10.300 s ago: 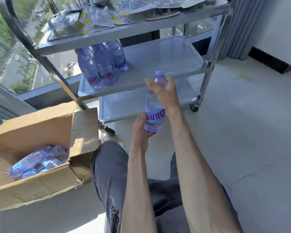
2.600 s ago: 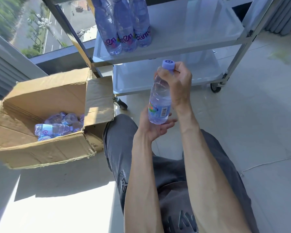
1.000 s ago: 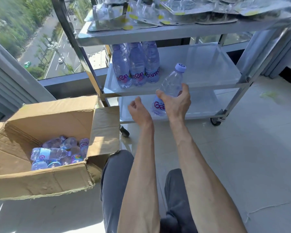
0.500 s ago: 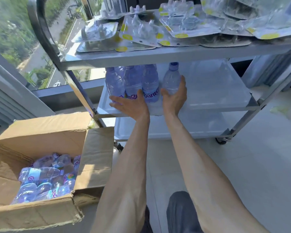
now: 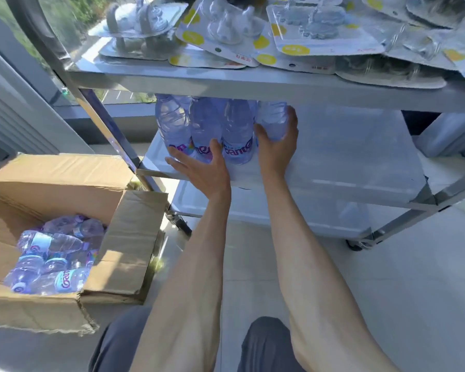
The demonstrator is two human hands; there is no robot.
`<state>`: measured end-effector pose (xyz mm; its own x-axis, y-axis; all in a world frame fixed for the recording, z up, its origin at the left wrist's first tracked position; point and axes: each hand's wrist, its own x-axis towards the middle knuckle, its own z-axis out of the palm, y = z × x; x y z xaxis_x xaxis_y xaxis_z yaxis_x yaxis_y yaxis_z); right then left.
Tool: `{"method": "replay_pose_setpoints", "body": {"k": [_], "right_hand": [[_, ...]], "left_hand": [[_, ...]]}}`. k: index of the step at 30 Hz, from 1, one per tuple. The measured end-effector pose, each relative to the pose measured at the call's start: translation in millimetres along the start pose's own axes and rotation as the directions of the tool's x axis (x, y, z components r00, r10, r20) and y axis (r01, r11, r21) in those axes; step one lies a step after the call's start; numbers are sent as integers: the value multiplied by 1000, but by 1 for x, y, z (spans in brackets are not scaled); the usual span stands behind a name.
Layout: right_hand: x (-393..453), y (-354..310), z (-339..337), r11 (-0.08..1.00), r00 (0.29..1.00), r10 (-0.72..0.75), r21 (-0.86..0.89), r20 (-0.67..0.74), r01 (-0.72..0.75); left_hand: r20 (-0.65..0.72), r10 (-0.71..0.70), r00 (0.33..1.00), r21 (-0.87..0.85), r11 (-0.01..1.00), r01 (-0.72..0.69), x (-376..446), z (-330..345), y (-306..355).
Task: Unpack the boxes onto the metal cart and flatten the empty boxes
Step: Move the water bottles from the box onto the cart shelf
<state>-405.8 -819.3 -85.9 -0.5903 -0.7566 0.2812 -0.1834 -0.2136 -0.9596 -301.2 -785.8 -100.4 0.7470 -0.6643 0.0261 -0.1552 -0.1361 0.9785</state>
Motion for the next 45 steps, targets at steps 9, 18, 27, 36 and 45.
{"method": "replay_pose_setpoints", "body": {"k": [9, 18, 27, 36, 45], "right_hand": [[-17, 32, -27, 960, 987, 159, -237, 35, -146], [-10, 26, 4, 941, 986, 159, -296, -43, -165], [-4, 23, 13, 855, 979, 203, -486, -9, -181], [-111, 0, -23, 942, 991, 82, -318, -108, -113], [-203, -29, -11, 927, 959, 222, -345, 177, -151]], "left_hand": [[38, 26, 999, 66, 997, -29, -4, -2, -1], [45, 48, 998, 98, 994, -52, -2, 4, -8], [82, 92, 992, 140, 985, -102, -3, -5, -7], [181, 107, 978, 315, 936, -160, -13, -89, -11], [-14, 208, 978, 308, 932, -194, -2, -189, -43]]}}
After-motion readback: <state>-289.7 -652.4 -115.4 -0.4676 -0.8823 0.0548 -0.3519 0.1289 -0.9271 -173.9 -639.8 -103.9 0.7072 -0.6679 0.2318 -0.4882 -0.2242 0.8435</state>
